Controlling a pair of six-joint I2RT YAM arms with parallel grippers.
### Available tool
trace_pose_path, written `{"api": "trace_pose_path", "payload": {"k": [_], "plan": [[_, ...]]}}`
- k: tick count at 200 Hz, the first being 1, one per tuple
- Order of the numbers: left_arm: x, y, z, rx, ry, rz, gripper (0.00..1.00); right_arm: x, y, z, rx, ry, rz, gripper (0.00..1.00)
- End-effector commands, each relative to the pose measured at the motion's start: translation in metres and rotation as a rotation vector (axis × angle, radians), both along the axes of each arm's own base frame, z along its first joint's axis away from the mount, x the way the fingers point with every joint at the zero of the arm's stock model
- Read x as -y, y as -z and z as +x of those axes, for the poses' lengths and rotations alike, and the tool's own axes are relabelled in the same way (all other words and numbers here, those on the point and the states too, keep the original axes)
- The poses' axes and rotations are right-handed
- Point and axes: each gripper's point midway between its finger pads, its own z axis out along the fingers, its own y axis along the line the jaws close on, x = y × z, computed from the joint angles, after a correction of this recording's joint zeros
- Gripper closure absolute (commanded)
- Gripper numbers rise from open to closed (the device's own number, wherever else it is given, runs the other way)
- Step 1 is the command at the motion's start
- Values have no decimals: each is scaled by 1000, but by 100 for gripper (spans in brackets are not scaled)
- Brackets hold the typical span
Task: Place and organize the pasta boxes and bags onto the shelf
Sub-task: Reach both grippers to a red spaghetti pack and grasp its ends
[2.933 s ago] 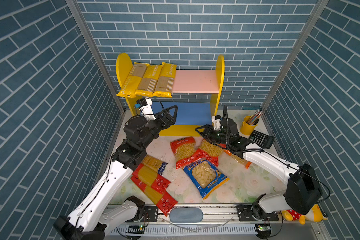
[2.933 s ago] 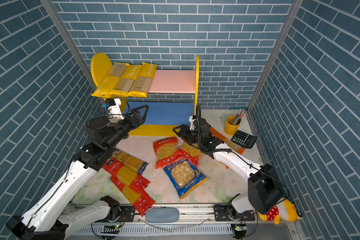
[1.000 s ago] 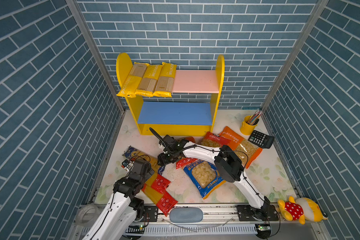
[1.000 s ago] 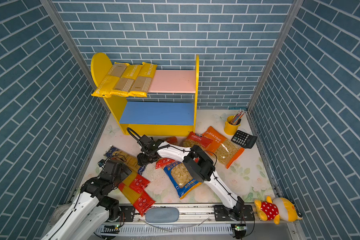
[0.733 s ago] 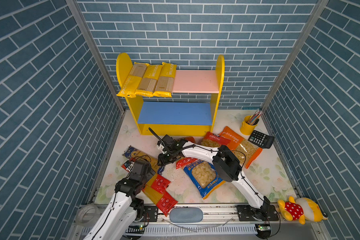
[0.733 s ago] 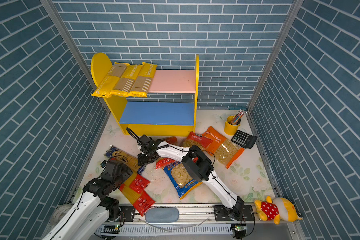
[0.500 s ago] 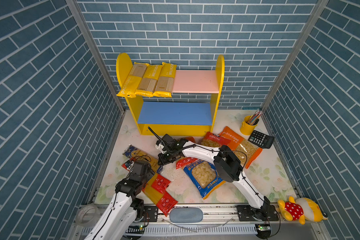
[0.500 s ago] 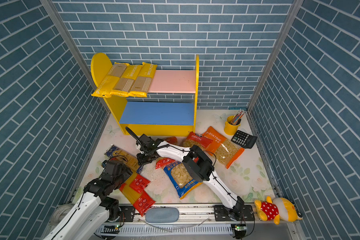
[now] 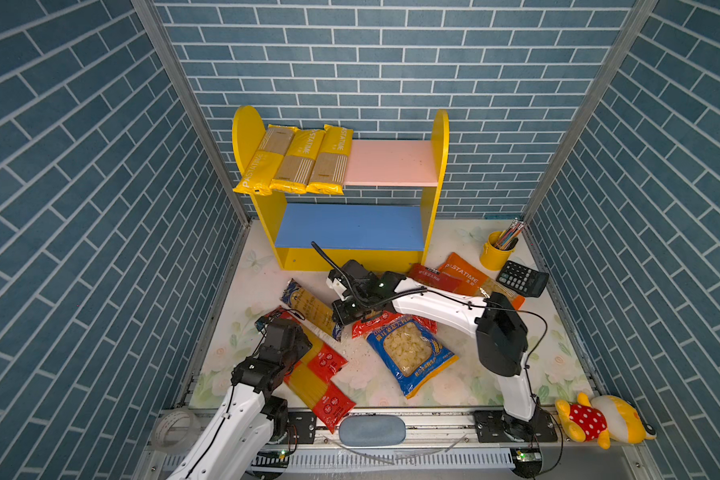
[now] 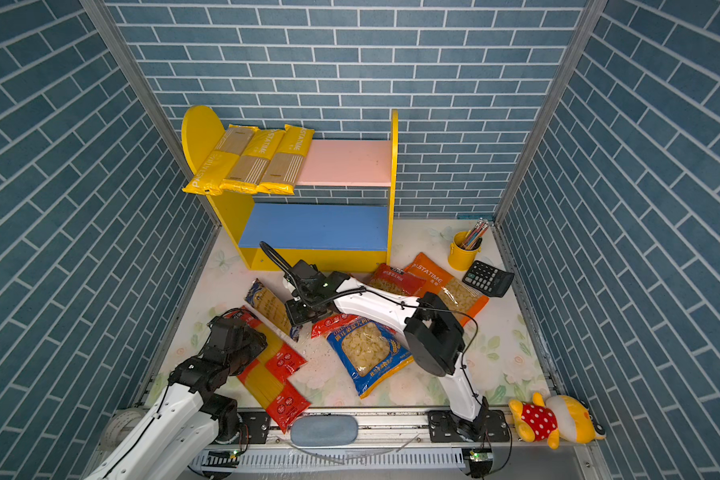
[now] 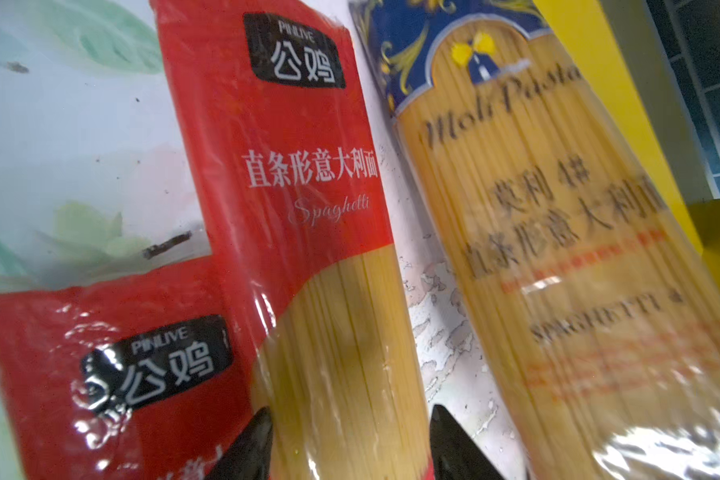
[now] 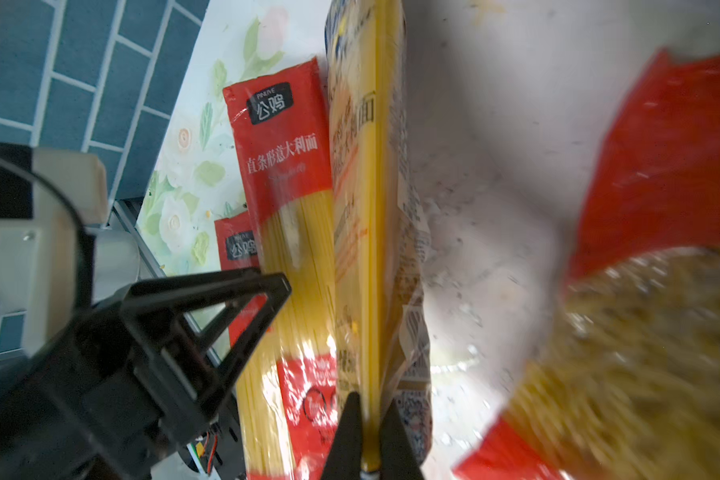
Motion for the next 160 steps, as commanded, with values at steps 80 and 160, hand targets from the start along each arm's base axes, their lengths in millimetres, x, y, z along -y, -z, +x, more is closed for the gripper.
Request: {"api": "trace_pose_path", "payload": {"k": [80, 160], "plan": [[0, 11, 7, -34, 20, 28, 19, 194, 11, 18, 46, 469, -125, 88], [-18, -2, 7, -14, -30, 13, 17, 156, -35, 21, 212, 331, -133, 45]]}}
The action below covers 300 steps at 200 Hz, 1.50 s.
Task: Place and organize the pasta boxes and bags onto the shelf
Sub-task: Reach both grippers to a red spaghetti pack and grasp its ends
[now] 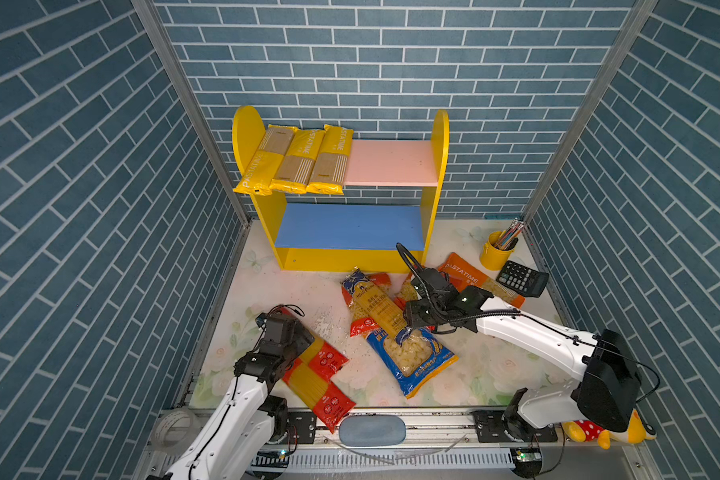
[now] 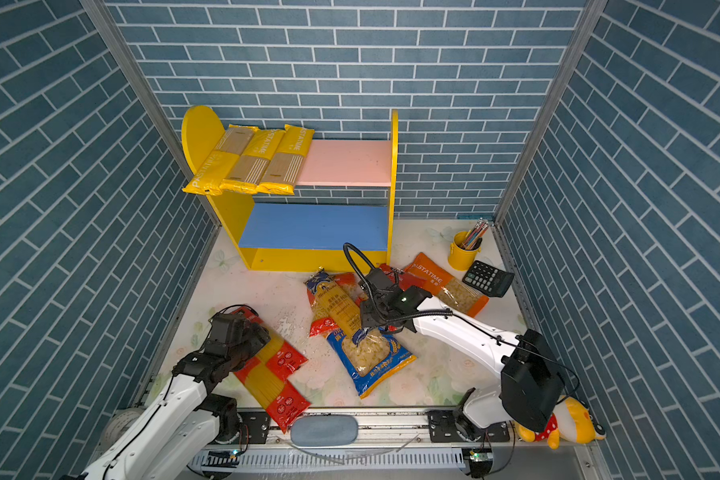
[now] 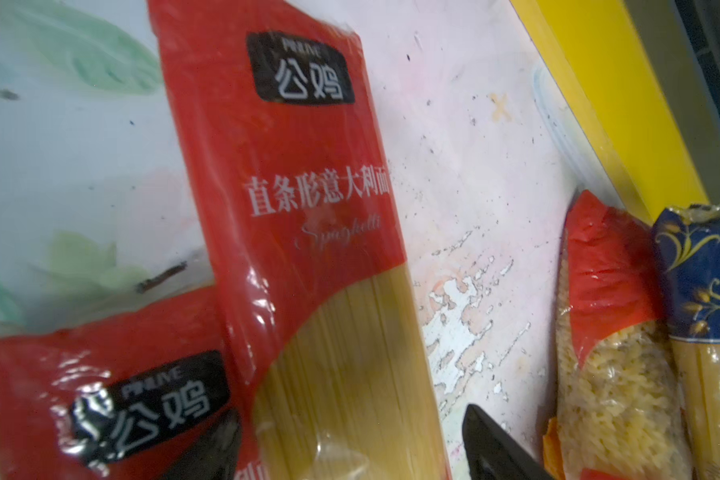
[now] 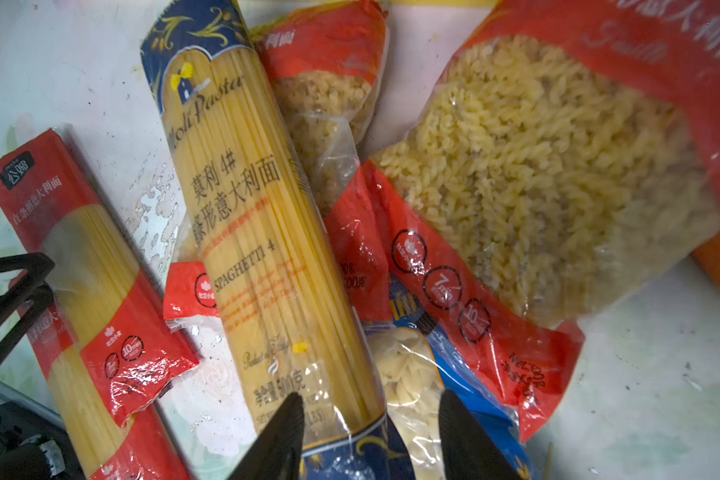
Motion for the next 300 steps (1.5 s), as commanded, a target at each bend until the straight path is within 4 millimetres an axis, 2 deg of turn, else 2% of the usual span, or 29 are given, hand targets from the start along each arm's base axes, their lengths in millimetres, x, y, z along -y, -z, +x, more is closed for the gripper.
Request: {"api": "trace_pose_path", "payload": {"k": [1, 26, 54, 77, 105, 112, 117, 156, 179, 208, 230, 261, 292, 299, 300], "plan": [[-7, -3, -4, -9, -9, -7, 17, -36, -28, 0, 82, -105, 0, 45], [-10, -4, -6, -13, -11, -5, 21, -101, -22, -23, 20, -254, 64, 45], [-12, 2, -11, -20, -31, -21, 27, -169, 2, -48, -112, -407, 148, 45], [-11, 7, -15, -15, -52, -51, 33, -208, 22, -56, -190, -479, 196, 45], [-11, 13, -18, -19, -65, -67, 43, -236, 47, -53, -258, -516, 197, 44], [-11, 14, -19, -23, -65, -66, 44, -241, 48, -53, -265, -525, 200, 44], [-11, 14, -20, -26, -66, -65, 46, -244, 63, -52, -285, -522, 183, 44], [-12, 17, -21, -30, -75, -68, 56, -260, 94, -53, -371, -526, 180, 46], [-12, 18, -20, -32, -77, -67, 58, -266, 108, -59, -426, -527, 196, 48], [-13, 20, -20, -31, -79, -65, 60, -271, 115, -69, -484, -542, 234, 58], [-13, 18, -19, -25, -79, -64, 62, -274, 105, -70, -470, -552, 274, 67], [-13, 11, -15, -3, -78, -65, 61, -277, 73, -63, -388, -567, 321, 80], [-13, -19, -8, 59, -67, -61, 59, -271, 28, -52, -269, -564, 352, 87], [-13, -28, -5, 77, -62, -60, 58, -269, 24, -49, -251, -553, 353, 88], [-13, -29, -5, 80, -61, -59, 58, -269, 16, -49, -239, -555, 364, 89]]}}
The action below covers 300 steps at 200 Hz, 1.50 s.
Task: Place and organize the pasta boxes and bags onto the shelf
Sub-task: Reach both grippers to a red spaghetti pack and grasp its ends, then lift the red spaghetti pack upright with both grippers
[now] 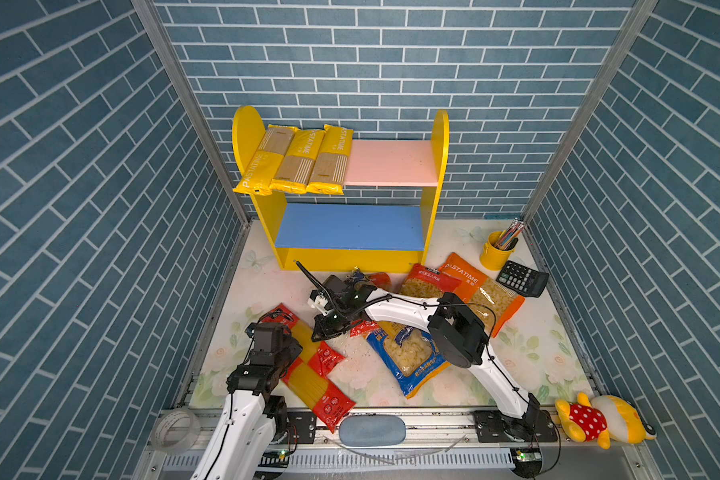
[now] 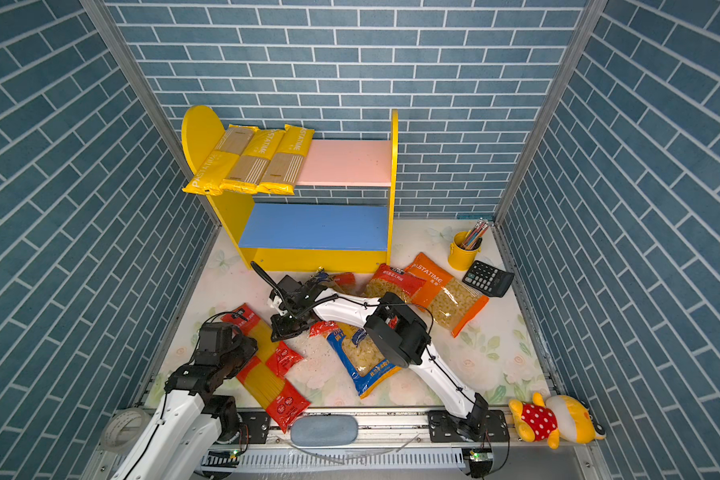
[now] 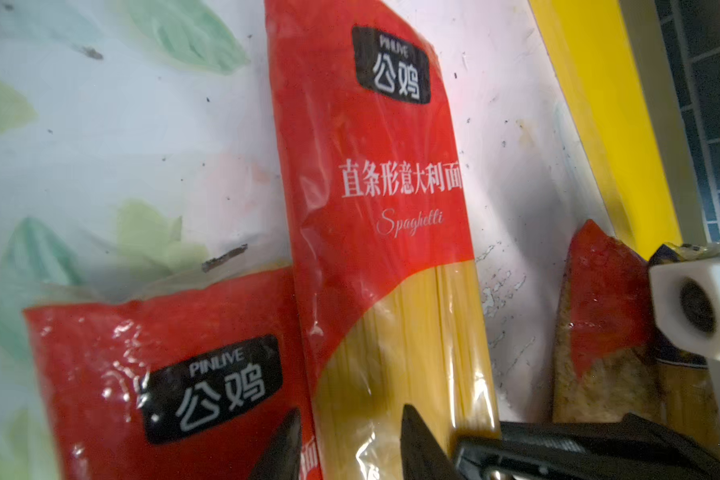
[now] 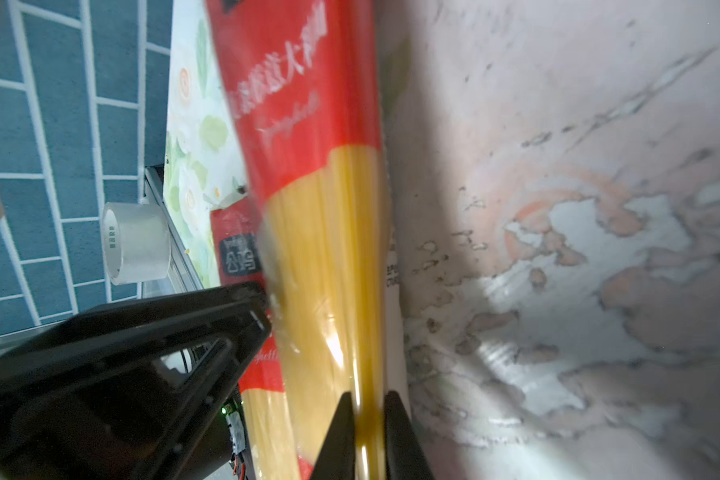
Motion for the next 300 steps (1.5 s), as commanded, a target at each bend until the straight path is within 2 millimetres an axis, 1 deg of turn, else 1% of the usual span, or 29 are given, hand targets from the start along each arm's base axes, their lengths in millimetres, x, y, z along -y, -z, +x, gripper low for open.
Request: {"api": "trace_pose_path", "payload": {"k": [1, 7, 18, 38, 57, 75, 91, 94, 111, 124, 130, 134, 139, 158, 168, 186, 210, 246, 275, 286, 300], "plan": [[-2, -32, 8, 65, 4, 13, 58, 2, -71, 8, 122, 21, 118, 89], [-2, -39, 10, 81, 8, 13, 57, 5, -82, 11, 140, 34, 135, 90], [-1, -52, 13, 107, 17, 13, 56, 10, -95, 16, 170, 60, 152, 91], [1, -76, 19, 156, 34, 15, 51, 24, -112, 25, 202, 110, 174, 94], [7, -93, 26, 210, 61, -10, 44, 38, -124, 31, 221, 154, 193, 96], [20, -110, 38, 291, 100, -77, 36, 54, -135, 37, 250, 190, 204, 98], [37, -123, 50, 363, 150, -169, 28, 68, -148, 39, 283, 221, 220, 99], [40, -124, 52, 375, 158, -187, 27, 72, -147, 40, 288, 227, 216, 99], [56, -135, 64, 436, 198, -291, 22, 88, -159, 44, 324, 263, 233, 100], [65, -141, 71, 474, 219, -347, 18, 99, -169, 47, 355, 294, 259, 100], [68, -147, 73, 503, 231, -361, 16, 104, -174, 48, 366, 306, 273, 100], [70, -151, 74, 523, 241, -367, 15, 106, -178, 49, 375, 316, 286, 100], [73, -147, 78, 513, 243, -376, 13, 109, -182, 50, 383, 328, 300, 100], [86, -155, 85, 570, 279, -409, 7, 117, -201, 51, 413, 364, 361, 100], [94, -157, 89, 586, 280, -453, 5, 121, -211, 50, 420, 380, 393, 100], [113, -167, 95, 638, 327, -492, 1, 126, -231, 48, 432, 399, 459, 100], [140, -189, 103, 700, 408, -530, 0, 134, -261, 45, 455, 416, 538, 100], [155, -205, 112, 739, 447, -578, 0, 147, -297, 42, 484, 450, 628, 100], [171, -222, 113, 773, 486, -596, 1, 153, -317, 39, 458, 466, 703, 100], [180, -229, 113, 783, 510, -603, 2, 155, -320, 39, 444, 472, 723, 100], [190, -238, 113, 800, 533, -618, 3, 158, -320, 39, 427, 483, 732, 100]]}}
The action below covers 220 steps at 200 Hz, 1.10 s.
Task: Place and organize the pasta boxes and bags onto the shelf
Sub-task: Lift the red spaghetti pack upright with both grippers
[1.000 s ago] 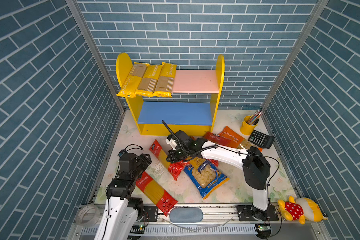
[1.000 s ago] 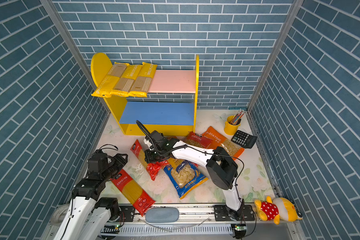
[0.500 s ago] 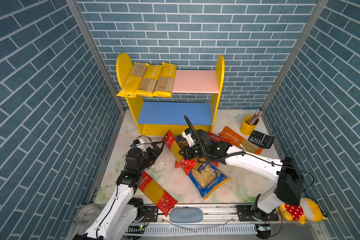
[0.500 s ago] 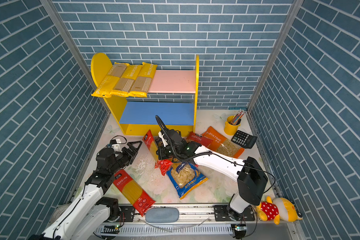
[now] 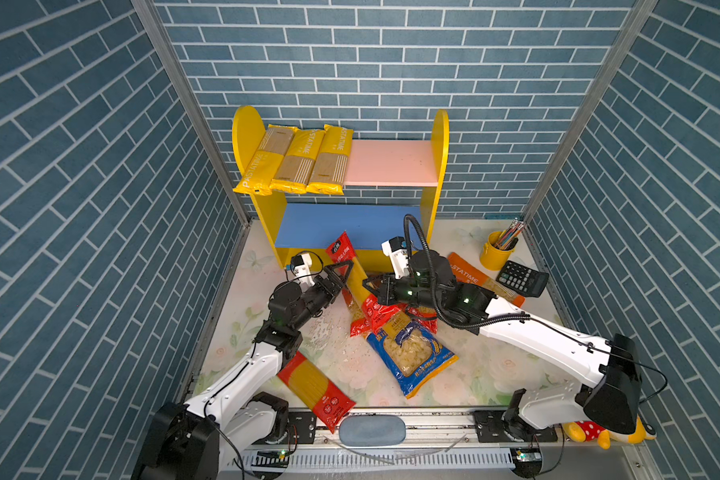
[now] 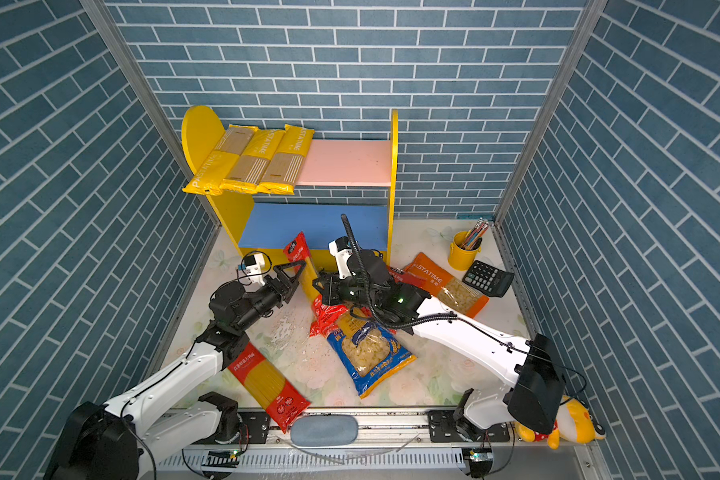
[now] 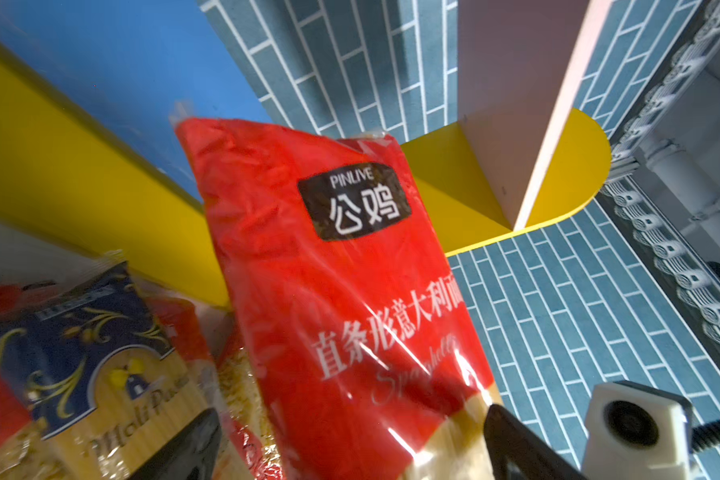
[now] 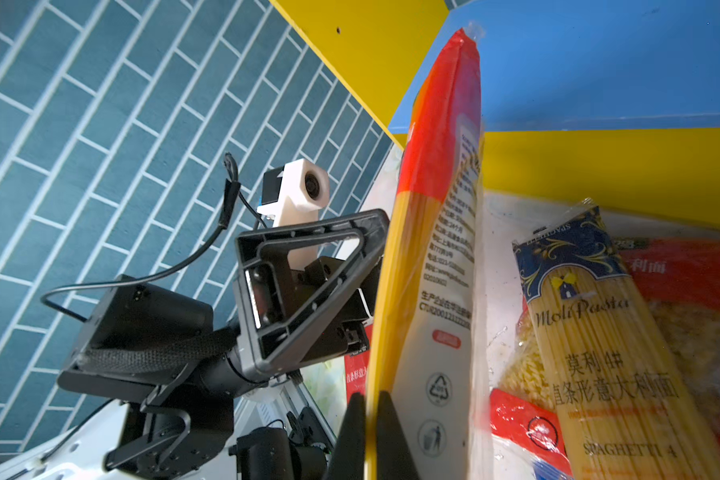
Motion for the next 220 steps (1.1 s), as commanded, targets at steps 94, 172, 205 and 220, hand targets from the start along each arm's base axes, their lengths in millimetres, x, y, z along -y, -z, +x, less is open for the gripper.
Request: {"api": "trace_pose_path", "payload": {"k": [94, 172, 205, 220], "plan": [[45, -73, -5, 204, 129, -97, 34, 48, -59, 3, 23, 85, 297, 100], [67, -104, -12, 270, 208, -108, 64, 59, -37, 0, 2, 75, 213, 97], [74, -114, -16, 294, 230, -110, 77, 68, -27, 1, 1, 92, 172, 89], [77, -120, -17, 307, 237, -103, 83, 70, -22, 0, 0, 90, 149, 84]]}}
